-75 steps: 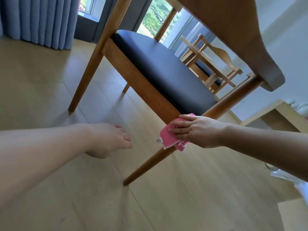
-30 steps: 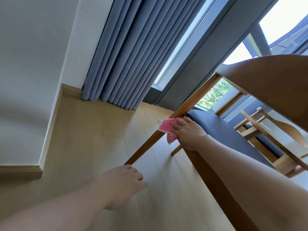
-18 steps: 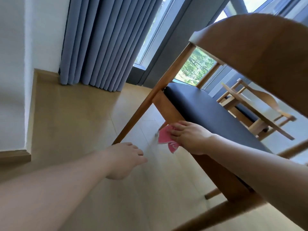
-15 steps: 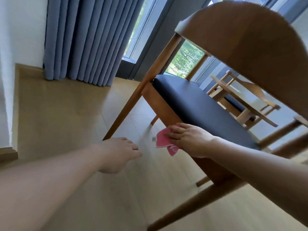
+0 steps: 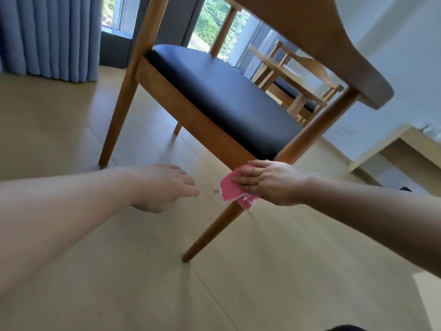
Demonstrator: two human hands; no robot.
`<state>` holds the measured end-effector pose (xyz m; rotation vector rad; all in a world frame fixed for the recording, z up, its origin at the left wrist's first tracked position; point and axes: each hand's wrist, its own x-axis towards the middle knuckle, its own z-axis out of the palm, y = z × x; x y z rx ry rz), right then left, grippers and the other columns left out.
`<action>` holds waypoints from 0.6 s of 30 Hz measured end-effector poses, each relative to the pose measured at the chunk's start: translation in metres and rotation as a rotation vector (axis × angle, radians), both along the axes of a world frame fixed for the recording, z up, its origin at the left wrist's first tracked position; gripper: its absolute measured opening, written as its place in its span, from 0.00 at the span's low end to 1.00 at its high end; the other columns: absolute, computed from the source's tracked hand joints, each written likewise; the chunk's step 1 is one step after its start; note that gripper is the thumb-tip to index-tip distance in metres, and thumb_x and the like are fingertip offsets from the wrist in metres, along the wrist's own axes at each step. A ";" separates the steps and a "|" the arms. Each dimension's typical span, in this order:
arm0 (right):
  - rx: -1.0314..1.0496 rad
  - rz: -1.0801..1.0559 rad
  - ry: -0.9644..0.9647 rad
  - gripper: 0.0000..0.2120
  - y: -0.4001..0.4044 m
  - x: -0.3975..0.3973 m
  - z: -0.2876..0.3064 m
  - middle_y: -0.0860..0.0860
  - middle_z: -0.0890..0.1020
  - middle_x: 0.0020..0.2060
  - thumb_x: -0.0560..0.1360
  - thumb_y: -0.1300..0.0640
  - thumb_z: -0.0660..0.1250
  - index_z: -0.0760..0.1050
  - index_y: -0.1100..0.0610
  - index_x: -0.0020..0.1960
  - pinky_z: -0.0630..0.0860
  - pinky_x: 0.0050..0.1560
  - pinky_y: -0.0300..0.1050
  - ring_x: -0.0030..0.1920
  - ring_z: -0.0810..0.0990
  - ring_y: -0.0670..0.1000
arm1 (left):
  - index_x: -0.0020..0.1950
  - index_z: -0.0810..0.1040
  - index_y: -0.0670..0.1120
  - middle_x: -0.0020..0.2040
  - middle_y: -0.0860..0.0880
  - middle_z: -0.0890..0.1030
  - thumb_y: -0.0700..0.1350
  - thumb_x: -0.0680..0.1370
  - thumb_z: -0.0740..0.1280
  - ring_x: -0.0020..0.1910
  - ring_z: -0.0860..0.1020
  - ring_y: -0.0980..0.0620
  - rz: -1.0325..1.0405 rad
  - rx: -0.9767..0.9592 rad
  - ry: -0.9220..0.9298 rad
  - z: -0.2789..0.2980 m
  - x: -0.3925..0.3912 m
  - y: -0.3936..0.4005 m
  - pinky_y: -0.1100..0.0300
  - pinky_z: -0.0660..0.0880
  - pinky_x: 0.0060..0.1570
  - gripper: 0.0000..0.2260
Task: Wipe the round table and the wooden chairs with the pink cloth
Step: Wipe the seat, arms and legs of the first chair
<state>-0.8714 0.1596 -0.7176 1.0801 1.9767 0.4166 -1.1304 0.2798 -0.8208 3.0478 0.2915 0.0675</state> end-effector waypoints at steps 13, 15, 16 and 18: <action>-0.018 -0.048 0.294 0.15 0.029 -0.064 -0.012 0.46 0.80 0.54 0.78 0.56 0.64 0.71 0.50 0.64 0.77 0.51 0.47 0.52 0.79 0.49 | 0.75 0.58 0.54 0.72 0.53 0.68 0.60 0.78 0.58 0.71 0.66 0.52 0.113 0.056 -0.054 -0.003 -0.019 0.015 0.56 0.59 0.69 0.27; 0.046 -0.055 0.376 0.12 0.052 -0.085 -0.025 0.46 0.79 0.50 0.79 0.57 0.60 0.70 0.50 0.63 0.77 0.44 0.46 0.48 0.79 0.49 | 0.75 0.58 0.53 0.71 0.53 0.69 0.67 0.75 0.56 0.69 0.67 0.52 0.222 0.024 -0.023 -0.003 -0.039 0.024 0.55 0.62 0.68 0.33; 0.069 -0.067 0.427 0.11 0.063 -0.097 -0.031 0.46 0.79 0.48 0.80 0.57 0.59 0.70 0.50 0.61 0.75 0.40 0.44 0.46 0.79 0.49 | 0.75 0.59 0.52 0.69 0.53 0.70 0.70 0.73 0.56 0.67 0.69 0.52 0.278 0.007 -0.013 0.000 -0.051 0.029 0.56 0.65 0.67 0.35; 0.088 -0.107 0.557 0.08 0.080 -0.123 -0.034 0.45 0.77 0.43 0.80 0.55 0.59 0.70 0.49 0.58 0.70 0.35 0.42 0.41 0.78 0.48 | 0.73 0.62 0.51 0.64 0.54 0.73 0.72 0.70 0.57 0.62 0.72 0.52 0.394 -0.037 -0.034 0.012 -0.076 0.036 0.56 0.70 0.61 0.38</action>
